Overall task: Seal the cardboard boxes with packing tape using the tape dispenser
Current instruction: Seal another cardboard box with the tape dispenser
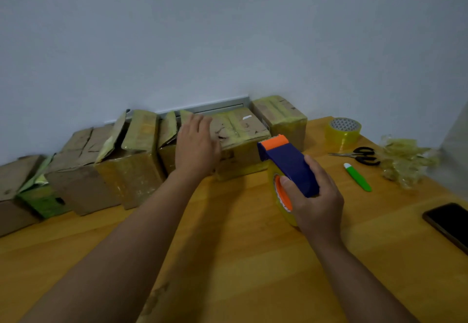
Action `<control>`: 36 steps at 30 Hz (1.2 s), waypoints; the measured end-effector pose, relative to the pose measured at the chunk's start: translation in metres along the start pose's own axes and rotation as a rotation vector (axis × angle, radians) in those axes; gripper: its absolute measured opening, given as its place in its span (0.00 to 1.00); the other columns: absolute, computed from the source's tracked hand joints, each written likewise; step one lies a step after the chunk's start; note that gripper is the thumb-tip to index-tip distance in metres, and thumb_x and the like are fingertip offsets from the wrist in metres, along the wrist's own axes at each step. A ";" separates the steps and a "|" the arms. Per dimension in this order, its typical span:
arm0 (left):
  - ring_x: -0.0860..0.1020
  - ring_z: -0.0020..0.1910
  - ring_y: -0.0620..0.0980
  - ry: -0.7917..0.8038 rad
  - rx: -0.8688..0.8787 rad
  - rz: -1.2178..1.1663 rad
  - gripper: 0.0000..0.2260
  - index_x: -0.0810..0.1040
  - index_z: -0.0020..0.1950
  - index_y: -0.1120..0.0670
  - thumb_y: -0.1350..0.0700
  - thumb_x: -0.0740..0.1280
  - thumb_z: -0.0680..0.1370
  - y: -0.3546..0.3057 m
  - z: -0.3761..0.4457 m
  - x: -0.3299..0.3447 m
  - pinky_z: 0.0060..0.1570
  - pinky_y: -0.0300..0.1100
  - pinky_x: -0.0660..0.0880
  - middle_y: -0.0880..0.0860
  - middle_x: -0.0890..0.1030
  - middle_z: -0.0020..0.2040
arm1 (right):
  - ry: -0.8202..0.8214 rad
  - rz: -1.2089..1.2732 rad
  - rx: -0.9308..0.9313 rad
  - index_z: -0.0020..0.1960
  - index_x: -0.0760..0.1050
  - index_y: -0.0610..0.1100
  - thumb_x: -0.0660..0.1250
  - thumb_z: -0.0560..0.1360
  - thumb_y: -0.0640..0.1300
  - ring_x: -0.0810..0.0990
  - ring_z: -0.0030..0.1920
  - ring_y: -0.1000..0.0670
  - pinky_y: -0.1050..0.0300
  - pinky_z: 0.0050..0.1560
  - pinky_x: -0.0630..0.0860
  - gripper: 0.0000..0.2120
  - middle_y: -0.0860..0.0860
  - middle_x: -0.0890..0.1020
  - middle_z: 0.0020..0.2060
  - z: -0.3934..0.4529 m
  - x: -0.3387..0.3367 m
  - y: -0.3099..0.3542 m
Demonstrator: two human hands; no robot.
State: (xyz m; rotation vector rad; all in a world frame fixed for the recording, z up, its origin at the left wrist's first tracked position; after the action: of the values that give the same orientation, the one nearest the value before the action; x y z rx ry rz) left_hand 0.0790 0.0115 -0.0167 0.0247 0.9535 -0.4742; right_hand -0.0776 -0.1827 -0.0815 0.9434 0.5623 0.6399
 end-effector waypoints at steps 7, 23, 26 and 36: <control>0.62 0.74 0.60 0.326 -0.073 0.272 0.30 0.55 0.77 0.47 0.48 0.65 0.78 0.054 -0.001 -0.003 0.70 0.54 0.63 0.58 0.60 0.77 | 0.132 0.204 0.061 0.66 0.70 0.59 0.72 0.65 0.62 0.77 0.55 0.64 0.66 0.46 0.79 0.30 0.62 0.76 0.57 -0.017 0.012 0.008; 0.73 0.60 0.54 0.228 0.124 0.371 0.21 0.64 0.74 0.45 0.46 0.61 0.81 0.016 -0.059 -0.039 0.55 0.49 0.70 0.47 0.75 0.68 | 0.181 0.218 0.068 0.69 0.73 0.51 0.75 0.69 0.56 0.78 0.55 0.59 0.65 0.45 0.79 0.31 0.60 0.77 0.56 -0.017 0.006 0.012; 0.73 0.59 0.53 0.225 0.117 0.365 0.21 0.65 0.73 0.45 0.45 0.60 0.81 0.005 -0.079 -0.053 0.53 0.47 0.70 0.47 0.76 0.68 | 0.174 0.185 0.056 0.69 0.73 0.49 0.75 0.71 0.50 0.78 0.55 0.58 0.68 0.44 0.78 0.28 0.55 0.78 0.57 -0.020 0.000 0.015; 0.72 0.62 0.52 0.260 0.111 0.328 0.22 0.63 0.75 0.43 0.45 0.60 0.81 -0.005 -0.121 -0.086 0.56 0.47 0.69 0.46 0.73 0.70 | 0.127 0.120 0.048 0.71 0.70 0.48 0.74 0.73 0.51 0.75 0.55 0.55 0.60 0.47 0.78 0.29 0.57 0.74 0.57 -0.056 -0.002 0.038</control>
State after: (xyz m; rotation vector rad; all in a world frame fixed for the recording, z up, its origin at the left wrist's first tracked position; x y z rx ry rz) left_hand -0.0586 0.0672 -0.0187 0.3450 1.1521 -0.2216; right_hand -0.1270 -0.1364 -0.0745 0.9916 0.6393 0.8009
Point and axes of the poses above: each hand's wrist, its own z-axis towards the middle knuckle, its own x-axis out of the palm, y = z × x, the point moved 1 cm from there along z, towards the middle knuckle
